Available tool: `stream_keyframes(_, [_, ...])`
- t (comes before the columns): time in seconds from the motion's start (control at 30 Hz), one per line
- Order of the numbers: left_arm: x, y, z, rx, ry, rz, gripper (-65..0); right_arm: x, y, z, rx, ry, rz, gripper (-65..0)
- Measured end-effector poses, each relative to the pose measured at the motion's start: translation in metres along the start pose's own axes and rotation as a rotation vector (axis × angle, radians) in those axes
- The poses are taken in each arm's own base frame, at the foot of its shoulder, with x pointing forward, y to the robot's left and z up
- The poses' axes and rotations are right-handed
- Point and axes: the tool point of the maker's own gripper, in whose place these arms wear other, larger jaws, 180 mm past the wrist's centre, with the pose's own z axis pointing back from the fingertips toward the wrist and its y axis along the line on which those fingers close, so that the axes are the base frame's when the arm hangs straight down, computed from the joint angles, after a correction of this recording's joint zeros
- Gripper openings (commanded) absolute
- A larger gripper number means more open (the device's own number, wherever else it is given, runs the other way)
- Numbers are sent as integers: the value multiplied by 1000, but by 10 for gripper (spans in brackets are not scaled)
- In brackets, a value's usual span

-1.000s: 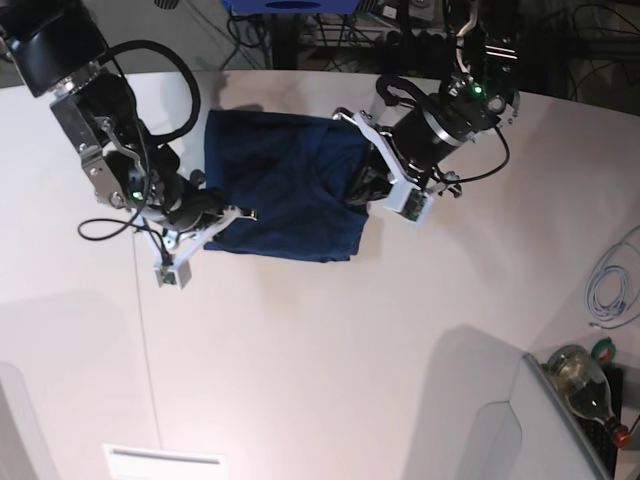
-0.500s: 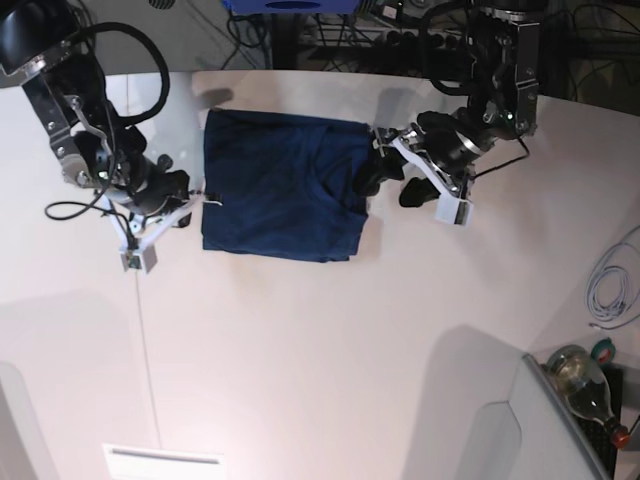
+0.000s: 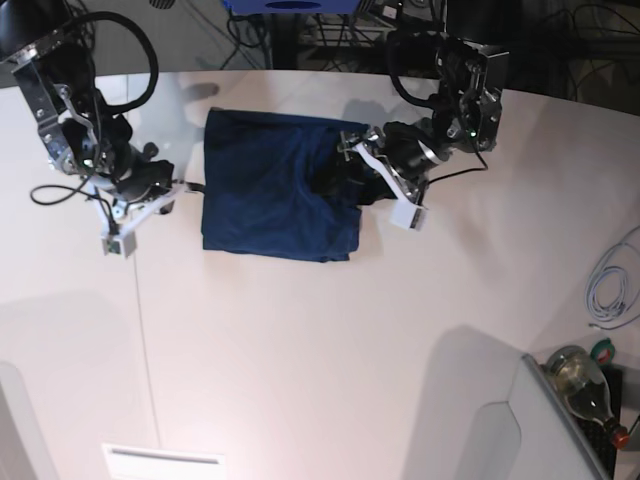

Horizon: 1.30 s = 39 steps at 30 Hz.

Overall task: Layout the t-shirt on the table in an organized manner, then fold the t-shirt properly
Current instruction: 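Grasp the shirt edge with the left gripper and drag it across the bundle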

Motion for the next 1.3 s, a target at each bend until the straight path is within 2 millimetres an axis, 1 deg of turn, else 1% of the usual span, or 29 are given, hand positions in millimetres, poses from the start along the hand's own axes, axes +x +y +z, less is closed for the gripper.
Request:
stream_keyframes(0.07, [-2, -8, -6, -20, 28, -34, -181, -5, -22, 5, -45, -9, -57, -642])
stream_keyframes(0.1, [-2, -10, -8, -26, 36, -45, -197, -8, -33, 8, -68, -5, -81, -642])
stream_keyframes(0.13, [-2, -10, -9, -22, 38, -46, -240, -11, -43, 10, -92, -6, -91, -641])
stream_keyframes(0.17, [-2, -10, -11, -22, 44, -47, -296, -13, -49, 12, -105, -7, -104, -641])
stream_keyframes(0.2, [-2, -8, -13, -13, 56, -48, -382, -14, -51, 14, -95, -10, -105, -641])
stream_keyframes(0.27, [-1, 2, -16, 16, 78, -36, -579, -16, -49, 17, -41, -16, -94, -641])
stream_keyframes(0.3, [1, 7, -18, 25, 85, -36, -650, -17, -51, 19, -28, -24, -106, -641])
stream_keyframes(0.33, [4, 11, -19, 30, 88, -39, -650, -20, -58, 22, -42, -26, -127, -641])
stream_keyframes(0.4, [11, 15, -22, 39, 110, -99, -650, -26, -75, 27, -83, -34, -168, -641])
stream_keyframes(0.5, [18, 13, -29, 46, 189, -286, -650, -38, -90, 34, -120, -25, -210, -641])
stream_keyframes(0.6, [23, 8, -36, 45, 279, -526, -650, -44, -91, 35, -121, -15, -220, -641])
stream_keyframes(0.67, [26, 6, -39, 45, 353, -728, -650, -48, -90, 37, -121, -14, -230, -641])
stream_keyframes(0.77, [31, 4, -45, 49, 455, -1041, -650, -55, -80, 41, -102, -9, -236, -641])
stream_keyframes(0.83, [33, 4, -48, 54, 497, -1187, -650, -51, -73, 42, -86, -21, -237, -641])
stream_keyframes(0.9, [37, 4, -50, 57, 505, -1298, -650, -43, -63, 42, -66, -55, -244, -641])
stream_keyframes(0.93, [39, 5, -51, 61, 505, -1332, -650, -41, -58, 43, -55, -61, -249, -641])
stream_keyframes(1.0, [40, 3, -54, 52, 482, -1373, -650, -44, -53, 43, -46, -58, -261, -641])
stream_keyframes(1.1, [39, -4, -59, 28, 457, -1411, -650, -49, -48, 42, -39, -48, -275, -641])
stream_keyframes(1.2, [36, -21, -70, 16, 433, -1415, -650, -49, -48, 41, -38, -46, -274, -641])
stream_keyframes(1.3, [29, -38, -77, -25, 418, -1410, -650, -50, -48, 42, -39, -45, -275, -641])
